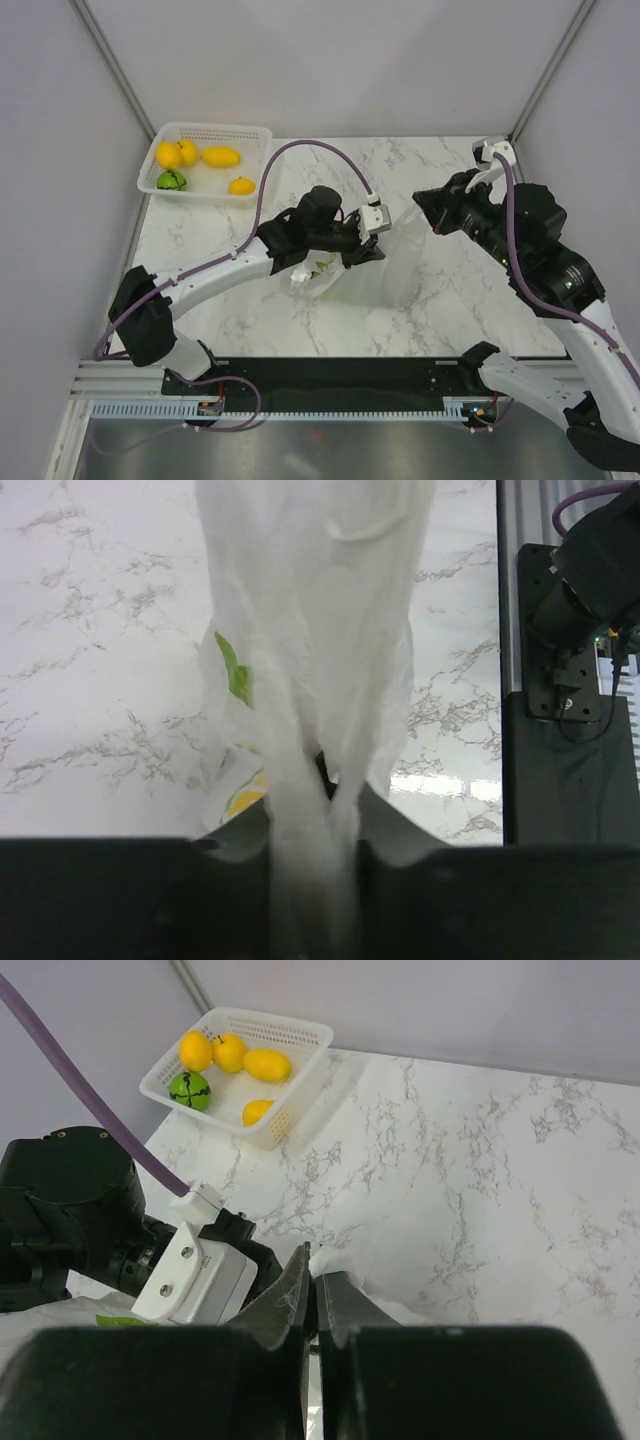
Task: Place the fake fruits into the plastic bag and tie a complex knot
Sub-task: Adjust the plastic bag at the center of the board.
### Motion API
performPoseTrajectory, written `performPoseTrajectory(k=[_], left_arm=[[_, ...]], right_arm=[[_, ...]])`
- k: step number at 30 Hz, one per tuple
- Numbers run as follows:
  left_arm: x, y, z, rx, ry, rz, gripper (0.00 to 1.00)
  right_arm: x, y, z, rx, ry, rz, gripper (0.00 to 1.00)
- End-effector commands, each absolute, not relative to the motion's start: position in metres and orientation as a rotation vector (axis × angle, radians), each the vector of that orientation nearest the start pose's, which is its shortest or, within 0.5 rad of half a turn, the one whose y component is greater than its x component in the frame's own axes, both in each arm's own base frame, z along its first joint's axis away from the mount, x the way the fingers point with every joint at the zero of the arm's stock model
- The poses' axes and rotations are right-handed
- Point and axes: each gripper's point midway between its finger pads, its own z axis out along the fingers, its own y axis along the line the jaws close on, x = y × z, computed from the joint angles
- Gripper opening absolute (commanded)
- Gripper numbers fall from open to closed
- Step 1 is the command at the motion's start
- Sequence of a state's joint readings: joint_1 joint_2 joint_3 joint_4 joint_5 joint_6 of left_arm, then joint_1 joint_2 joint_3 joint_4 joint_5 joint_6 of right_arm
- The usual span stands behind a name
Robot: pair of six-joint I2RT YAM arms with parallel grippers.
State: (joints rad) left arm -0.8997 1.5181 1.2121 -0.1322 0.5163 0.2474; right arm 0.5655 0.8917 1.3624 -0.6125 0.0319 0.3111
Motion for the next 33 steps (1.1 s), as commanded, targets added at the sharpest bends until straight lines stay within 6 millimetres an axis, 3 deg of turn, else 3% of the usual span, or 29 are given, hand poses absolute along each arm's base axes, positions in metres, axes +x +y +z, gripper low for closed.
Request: performPoseTrajectory(k=[1, 2, 3, 6, 7, 16, 18, 22, 26, 33], left_arm=[[0.230, -0.400, 0.229, 1.361, 1.543, -0.871, 0.20], [0.229, -0.400, 0.231, 1.367, 1.537, -0.870, 0.07], [0.229, -0.399, 0.231, 1.372, 1.536, -0.865, 0.02], [0.229, -0.398, 0.231, 1.373, 1.534, -0.861, 0.02], [0.229, -0.398, 0.232, 1.373, 1.534, -0.861, 0.02], [0.223, -0.402, 0.230, 1.383, 1.572, -0.912, 0.02], [0.222, -0.402, 0.231, 1.377, 1.585, -0.927, 0.02], [0.219, -0.403, 0.237, 1.380, 1.572, -0.952, 0.02], [0.210, -0.404, 0.242, 1.410, 1.533, -0.992, 0.02], [0.205, -0.405, 0.246, 1.424, 1.513, -1.022, 0.02]], right_arm=[[0.238, 0.158, 0.426, -0.183, 1.659, 0.635, 0.12], [0.235, 0.158, 0.421, -0.196, 1.661, 0.640, 0.28], [0.233, 0.157, 0.418, -0.207, 1.661, 0.636, 0.61], [0.224, 0.154, 0.411, -0.235, 1.643, 0.638, 0.92], [0.222, 0.152, 0.409, -0.242, 1.638, 0.629, 0.96], [0.190, 0.132, 0.370, -0.214, 1.515, 0.669, 0.98], [0.190, 0.134, 0.351, -0.201, 1.526, 0.687, 0.98], [0.207, 0.146, 0.322, -0.189, 1.574, 0.699, 0.98], [0.207, 0.168, 0.316, -0.293, 1.533, 0.767, 0.98], [0.219, 0.188, 0.310, -0.382, 1.478, 0.788, 0.98]])
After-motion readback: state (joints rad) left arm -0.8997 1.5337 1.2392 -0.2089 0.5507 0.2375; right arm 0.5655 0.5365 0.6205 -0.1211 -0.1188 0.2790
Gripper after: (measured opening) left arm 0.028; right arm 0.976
